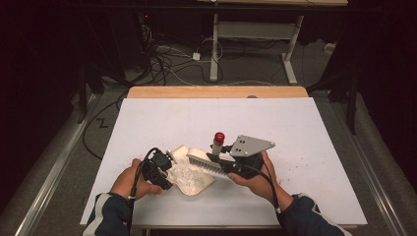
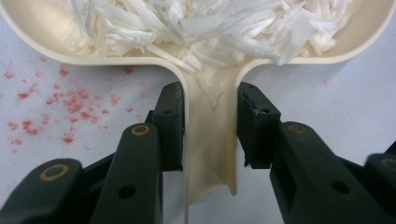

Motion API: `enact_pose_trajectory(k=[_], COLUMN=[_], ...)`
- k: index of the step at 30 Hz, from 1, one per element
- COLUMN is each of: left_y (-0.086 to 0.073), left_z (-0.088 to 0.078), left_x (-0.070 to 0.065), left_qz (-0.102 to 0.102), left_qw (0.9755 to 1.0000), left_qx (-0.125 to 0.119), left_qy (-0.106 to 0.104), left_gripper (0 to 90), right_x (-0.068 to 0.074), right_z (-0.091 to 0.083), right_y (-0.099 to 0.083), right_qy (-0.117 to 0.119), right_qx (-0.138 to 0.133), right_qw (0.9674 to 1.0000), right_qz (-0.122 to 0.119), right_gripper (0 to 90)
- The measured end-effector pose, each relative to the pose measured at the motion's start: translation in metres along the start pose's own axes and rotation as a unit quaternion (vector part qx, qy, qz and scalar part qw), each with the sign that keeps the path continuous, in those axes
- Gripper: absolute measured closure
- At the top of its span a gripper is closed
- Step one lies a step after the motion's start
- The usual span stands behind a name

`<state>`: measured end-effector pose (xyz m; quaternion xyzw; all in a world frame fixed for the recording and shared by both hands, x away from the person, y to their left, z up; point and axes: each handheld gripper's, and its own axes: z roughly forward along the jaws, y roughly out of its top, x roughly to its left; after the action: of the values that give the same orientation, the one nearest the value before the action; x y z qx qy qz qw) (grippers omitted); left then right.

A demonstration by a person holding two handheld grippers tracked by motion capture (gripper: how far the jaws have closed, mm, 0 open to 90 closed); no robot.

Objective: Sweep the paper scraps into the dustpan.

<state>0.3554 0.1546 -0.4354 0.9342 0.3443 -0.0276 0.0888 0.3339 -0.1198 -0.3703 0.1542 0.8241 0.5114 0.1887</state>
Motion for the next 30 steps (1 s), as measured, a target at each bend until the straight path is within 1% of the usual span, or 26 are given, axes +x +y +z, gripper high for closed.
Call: enact_pose_trajectory(k=[5, 6, 9, 11, 13, 16, 21, 23, 25, 27, 30], left_y=[0.001, 0.001, 0.001, 0.001, 0.002, 0.002, 0.000, 0.000, 0.000, -0.001, -0.003], left_z=[0.000, 0.000, 0.000, 0.000, 0.000, 0.000, -0.001, -0.001, -0.001, -0.002, -0.002], left_x=[0.001, 0.001, 0.002, 0.002, 0.003, 0.004, 0.008, 0.009, 0.011, 0.013, 0.015], left_qz=[-0.006, -0.006, -0.008, -0.008, -0.011, -0.011, -0.016, -0.017, -0.022, -0.028, -0.031], left_qw=[1.0000, 1.0000, 0.9999, 0.9999, 0.9999, 0.9998, 0.9996, 0.9996, 0.9992, 0.9987, 0.9986], left_qx=[-0.006, -0.005, -0.007, -0.008, -0.011, -0.013, -0.022, -0.024, -0.032, -0.041, -0.044], left_qy=[0.000, 0.001, 0.000, 0.000, 0.000, -0.001, 0.000, 0.000, 0.000, 0.000, -0.002], left_gripper=[63.0, 63.0, 63.0, 63.0, 62.9, 63.0, 63.0, 62.9, 62.9, 63.0, 63.0], right_x=[-0.015, -0.016, -0.020, -0.022, -0.025, -0.028, -0.035, -0.037, -0.040, -0.043, -0.046], right_z=[-0.016, -0.018, -0.032, -0.040, -0.051, -0.062, -0.084, -0.092, -0.099, -0.106, -0.118], right_y=[-0.002, -0.002, -0.001, -0.001, -0.003, -0.008, -0.020, -0.024, -0.027, -0.029, -0.033], right_qy=[0.000, 0.002, -0.009, -0.008, -0.008, -0.011, -0.015, -0.010, -0.003, 0.008, 0.010], right_qx=[-0.011, -0.012, -0.007, -0.005, 0.002, 0.012, 0.031, 0.038, 0.046, 0.059, 0.069], right_qw=[0.9995, 0.9995, 0.9995, 0.9995, 0.9995, 0.9993, 0.9985, 0.9983, 0.9979, 0.9971, 0.9962], right_qz=[0.028, 0.029, 0.028, 0.029, 0.029, 0.034, 0.042, 0.043, 0.046, 0.047, 0.052], right_gripper=[70.9, 70.9, 70.9, 70.9, 70.9, 70.9, 70.9, 70.9, 70.9, 70.9, 70.9])
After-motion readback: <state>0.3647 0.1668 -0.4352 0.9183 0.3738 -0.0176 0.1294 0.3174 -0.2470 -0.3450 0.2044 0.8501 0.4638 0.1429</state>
